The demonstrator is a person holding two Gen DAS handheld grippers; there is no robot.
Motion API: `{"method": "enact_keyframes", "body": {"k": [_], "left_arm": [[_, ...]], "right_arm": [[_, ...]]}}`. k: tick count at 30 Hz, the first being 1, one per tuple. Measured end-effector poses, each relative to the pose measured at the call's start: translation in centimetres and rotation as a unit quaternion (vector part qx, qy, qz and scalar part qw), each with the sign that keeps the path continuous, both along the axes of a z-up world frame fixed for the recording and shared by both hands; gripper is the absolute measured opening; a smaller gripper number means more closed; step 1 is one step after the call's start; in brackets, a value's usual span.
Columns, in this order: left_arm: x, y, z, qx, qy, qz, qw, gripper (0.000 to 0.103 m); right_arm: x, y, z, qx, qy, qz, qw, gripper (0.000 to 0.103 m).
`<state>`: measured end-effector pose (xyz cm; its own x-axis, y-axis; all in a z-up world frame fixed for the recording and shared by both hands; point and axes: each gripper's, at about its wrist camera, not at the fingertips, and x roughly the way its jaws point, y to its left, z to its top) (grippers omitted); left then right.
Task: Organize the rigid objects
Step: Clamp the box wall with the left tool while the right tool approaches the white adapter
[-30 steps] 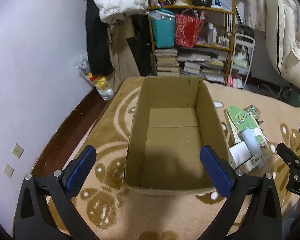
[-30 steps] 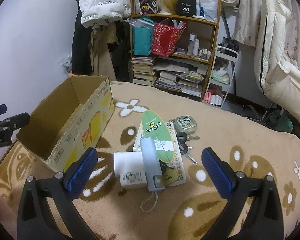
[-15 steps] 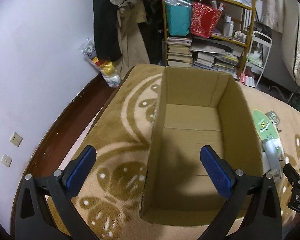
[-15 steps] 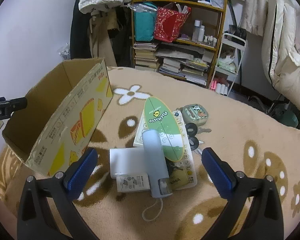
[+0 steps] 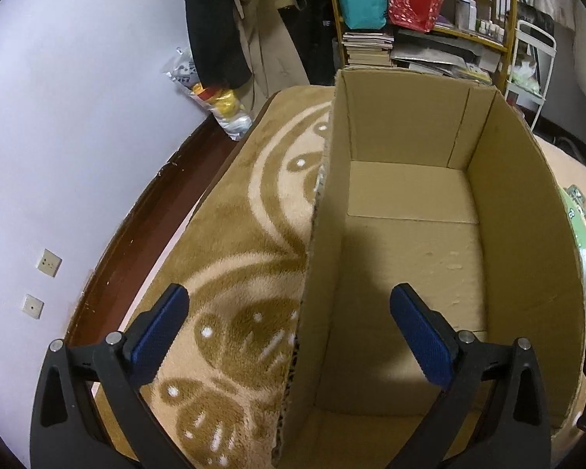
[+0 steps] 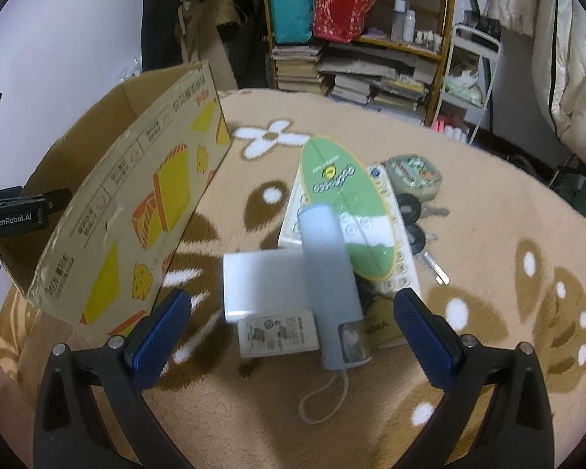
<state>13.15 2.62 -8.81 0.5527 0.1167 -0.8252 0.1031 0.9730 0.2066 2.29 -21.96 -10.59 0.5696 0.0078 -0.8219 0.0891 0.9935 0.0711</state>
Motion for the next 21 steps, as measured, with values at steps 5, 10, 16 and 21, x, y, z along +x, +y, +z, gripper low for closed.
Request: {"method": "enact_keyframes", "body": {"k": [5,10,16,21], "left_arm": [[0.0,0.3,-0.2,0.000,0.001,0.002,1.0000,0.084],[0.6,1.2,-1.2,-0.021,0.038,0.026,0.9987,0.058],[0.5,1.6,-1.5,-0.046,0.053,0.027,0.9972,0.038],[0.1,0.9,-1.4,-0.040,0.047,0.014,0.9980,0.027]], "right_arm": [[0.3,0.1,-1.0,0.001,0.025,0.003,1.000,0.076],[0.1,-0.1,-1.0,0.001,0.024,-0.005,1.000,0.072],[-0.3,0.2,-0.4,0.006,0.018,0.003,1.000,0.068],[-0.3,1.1,-0.4,-0.004,0.020,0.021,1.000,0.067]]}}
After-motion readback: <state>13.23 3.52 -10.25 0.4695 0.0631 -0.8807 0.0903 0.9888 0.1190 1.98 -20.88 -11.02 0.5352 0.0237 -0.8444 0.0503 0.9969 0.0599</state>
